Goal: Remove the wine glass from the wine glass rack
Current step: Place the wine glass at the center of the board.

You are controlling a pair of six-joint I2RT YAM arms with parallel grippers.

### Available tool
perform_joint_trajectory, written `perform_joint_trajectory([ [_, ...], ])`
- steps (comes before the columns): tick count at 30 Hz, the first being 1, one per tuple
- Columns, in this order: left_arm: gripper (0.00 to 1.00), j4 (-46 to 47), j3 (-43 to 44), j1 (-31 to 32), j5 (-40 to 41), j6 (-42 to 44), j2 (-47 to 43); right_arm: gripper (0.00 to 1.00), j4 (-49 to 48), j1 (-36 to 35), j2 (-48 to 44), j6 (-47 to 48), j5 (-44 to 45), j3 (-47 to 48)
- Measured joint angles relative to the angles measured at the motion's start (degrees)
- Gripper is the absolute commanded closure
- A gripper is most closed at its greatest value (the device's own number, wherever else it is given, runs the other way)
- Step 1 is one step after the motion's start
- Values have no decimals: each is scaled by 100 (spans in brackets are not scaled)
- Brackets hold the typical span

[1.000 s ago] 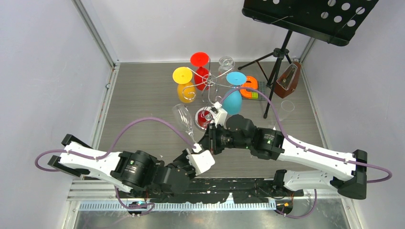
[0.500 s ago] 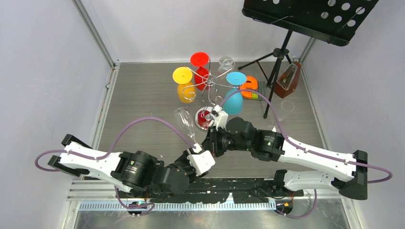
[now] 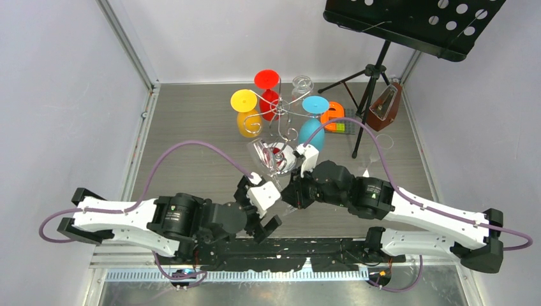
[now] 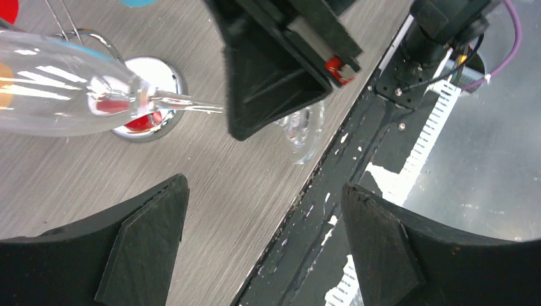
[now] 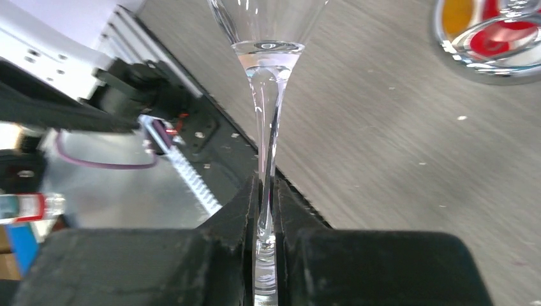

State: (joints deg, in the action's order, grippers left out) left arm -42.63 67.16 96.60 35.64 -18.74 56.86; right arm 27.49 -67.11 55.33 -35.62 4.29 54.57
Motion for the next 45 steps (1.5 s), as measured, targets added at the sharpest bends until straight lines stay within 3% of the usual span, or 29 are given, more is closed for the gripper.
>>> perform_joint_trajectory([
  [5,1,345,-402,-669,-527,-59,-352,94,186,0,-136,739,450,-243],
  [23,0,1178,-1493,-3379,-2542,-907,-1906,94,339,0,-446,3816,1556,-555],
  [35,1,1670,-2149,-5694,-4323,-1952,-2529,94,208,0,-1185,5480,1410,-1126],
  [45,4,1891,-2551,-6852,-5707,-2776,-2538,94,210,0,-1346,6564,929,-1237],
])
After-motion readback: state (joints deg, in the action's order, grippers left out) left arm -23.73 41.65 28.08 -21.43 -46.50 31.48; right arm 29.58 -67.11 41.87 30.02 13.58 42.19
